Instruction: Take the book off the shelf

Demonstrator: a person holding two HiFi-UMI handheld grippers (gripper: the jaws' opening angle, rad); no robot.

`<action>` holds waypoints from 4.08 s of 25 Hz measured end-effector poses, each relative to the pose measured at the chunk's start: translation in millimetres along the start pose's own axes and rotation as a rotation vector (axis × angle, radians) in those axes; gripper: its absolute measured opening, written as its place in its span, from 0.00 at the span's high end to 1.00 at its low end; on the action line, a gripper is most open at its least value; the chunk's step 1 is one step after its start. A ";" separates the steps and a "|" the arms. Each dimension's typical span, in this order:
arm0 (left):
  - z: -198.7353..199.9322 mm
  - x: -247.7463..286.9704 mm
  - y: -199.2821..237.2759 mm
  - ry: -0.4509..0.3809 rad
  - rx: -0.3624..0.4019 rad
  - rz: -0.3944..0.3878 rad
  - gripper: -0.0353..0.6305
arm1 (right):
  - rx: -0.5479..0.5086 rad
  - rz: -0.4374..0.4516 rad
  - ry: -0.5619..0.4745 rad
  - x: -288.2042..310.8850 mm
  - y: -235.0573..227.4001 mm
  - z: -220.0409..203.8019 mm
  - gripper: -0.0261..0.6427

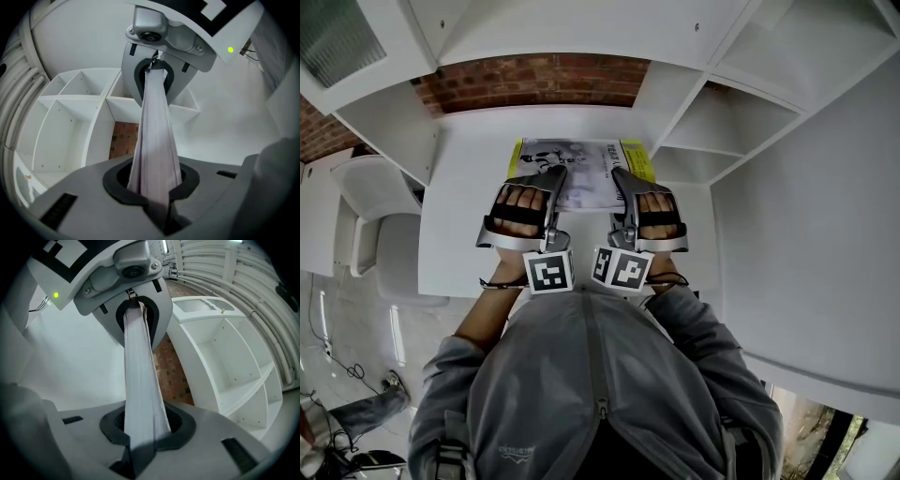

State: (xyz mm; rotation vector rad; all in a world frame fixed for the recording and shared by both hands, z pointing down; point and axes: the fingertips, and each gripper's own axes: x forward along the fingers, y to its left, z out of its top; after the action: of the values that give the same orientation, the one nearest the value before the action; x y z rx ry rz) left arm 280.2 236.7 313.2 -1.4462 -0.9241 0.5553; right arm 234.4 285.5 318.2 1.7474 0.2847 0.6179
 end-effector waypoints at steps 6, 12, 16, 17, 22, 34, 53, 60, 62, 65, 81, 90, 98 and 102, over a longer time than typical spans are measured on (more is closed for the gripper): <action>-3.9 13.3 -37.0 0.006 -0.014 -0.060 0.82 | -0.002 0.047 -0.003 15.2 34.5 -8.6 0.83; -4.0 10.6 -48.4 0.002 -0.030 -0.097 0.82 | -0.012 0.085 -0.001 13.0 45.1 -9.8 0.83; -3.3 15.3 -88.1 -0.002 -0.033 -0.142 0.82 | 0.000 0.121 -0.004 19.2 80.2 -18.2 0.83; -2.8 15.9 -93.8 -0.003 -0.034 -0.147 0.82 | -0.001 0.127 -0.004 19.8 85.7 -19.9 0.83; -3.1 20.1 -118.3 -0.001 -0.040 -0.202 0.82 | 0.002 0.169 0.002 24.6 109.4 -26.9 0.83; -4.9 31.8 -177.6 0.004 -0.063 -0.306 0.82 | 0.031 0.292 0.020 37.0 167.4 -41.1 0.83; -2.9 34.9 -259.1 0.011 -0.123 -0.531 0.83 | 0.038 0.496 0.046 43.8 241.5 -58.9 0.83; 0.8 31.7 -280.6 0.022 -0.154 -0.616 0.83 | 0.026 0.563 0.068 41.9 261.9 -65.0 0.83; 3.8 29.4 -287.6 0.021 -0.176 -0.651 0.83 | 0.019 0.588 0.080 39.9 269.1 -67.1 0.82; 5.1 25.0 -296.4 0.019 -0.205 -0.690 0.82 | 0.013 0.635 0.103 37.1 280.8 -67.7 0.81; -0.6 -4.8 -325.6 0.061 -0.220 -0.887 0.67 | -0.050 0.777 0.126 11.5 310.1 -69.2 0.72; 0.5 -22.6 -325.4 0.060 -0.260 -0.922 0.66 | -0.031 0.810 0.141 -10.4 308.7 -69.7 0.70; 3.7 -36.9 -317.2 0.061 -0.322 -0.942 0.65 | 0.028 0.856 0.132 -33.9 299.6 -67.3 0.68; 5.8 -39.2 -304.7 0.055 -0.349 -0.906 0.65 | 0.067 0.811 0.120 -34.1 282.7 -64.7 0.69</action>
State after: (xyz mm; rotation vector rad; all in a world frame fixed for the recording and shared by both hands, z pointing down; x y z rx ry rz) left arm 190.9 180.4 601.8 -1.1588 -1.5410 -0.3312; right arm 134.0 245.5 589.5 1.8680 -0.3553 1.3029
